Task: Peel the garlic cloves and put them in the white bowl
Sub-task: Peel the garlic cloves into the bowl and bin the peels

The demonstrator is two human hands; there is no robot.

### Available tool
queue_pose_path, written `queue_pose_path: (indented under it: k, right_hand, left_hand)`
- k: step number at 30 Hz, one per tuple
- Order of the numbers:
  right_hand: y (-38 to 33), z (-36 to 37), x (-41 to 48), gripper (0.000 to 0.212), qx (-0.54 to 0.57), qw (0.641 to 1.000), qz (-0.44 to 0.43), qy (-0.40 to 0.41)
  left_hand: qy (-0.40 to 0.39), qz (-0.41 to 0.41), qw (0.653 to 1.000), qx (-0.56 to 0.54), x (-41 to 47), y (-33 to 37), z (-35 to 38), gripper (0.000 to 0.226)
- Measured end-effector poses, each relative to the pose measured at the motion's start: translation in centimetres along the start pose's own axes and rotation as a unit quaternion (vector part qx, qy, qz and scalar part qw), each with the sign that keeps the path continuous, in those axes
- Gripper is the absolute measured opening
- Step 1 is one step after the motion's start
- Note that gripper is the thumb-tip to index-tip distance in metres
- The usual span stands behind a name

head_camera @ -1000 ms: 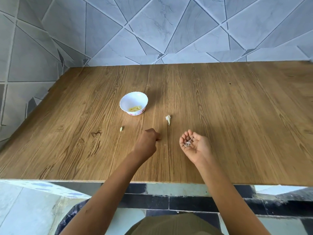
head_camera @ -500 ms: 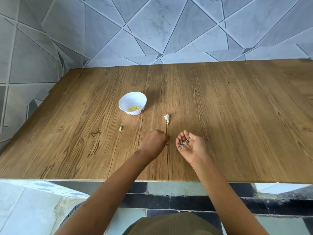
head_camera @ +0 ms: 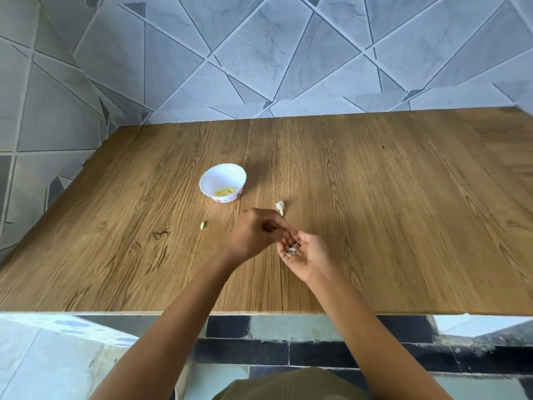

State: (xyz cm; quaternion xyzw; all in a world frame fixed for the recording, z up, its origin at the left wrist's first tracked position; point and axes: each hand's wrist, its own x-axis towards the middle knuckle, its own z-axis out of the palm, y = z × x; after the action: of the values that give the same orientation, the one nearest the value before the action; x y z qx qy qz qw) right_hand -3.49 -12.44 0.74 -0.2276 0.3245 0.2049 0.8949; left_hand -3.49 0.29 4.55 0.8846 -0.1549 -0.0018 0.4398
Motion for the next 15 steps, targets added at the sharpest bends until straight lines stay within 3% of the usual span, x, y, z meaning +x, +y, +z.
queue_pose_path:
  k: [3, 6, 11, 15]
  right_hand:
    - [0.4, 0.5, -0.1, 0.02, -0.029, 0.999, -0.003, 0.014]
    - [0.5, 1.0, -0.1, 0.023, -0.033, 0.999, -0.004, 0.015]
    - [0.4, 0.8, 0.0, 0.025, 0.006, 1.0, 0.011, -0.014]
    - [-0.2, 0.5, 0.0, 0.027, 0.008, 1.0, -0.003, -0.015]
  left_hand:
    - [-0.04, 0.054, 0.987, 0.147, -0.2, 0.6, 1.3, 0.022]
    - [-0.015, 0.042, 0.988, 0.146, -0.5, 0.6, 1.7, 0.027]
    - [0.093, -0.028, 0.984, 0.146, -1.1, -1.2, 0.0, 0.022]
    - [0.012, -0.094, 0.968, 0.233, -2.4, -3.7, -1.1, 0.026]
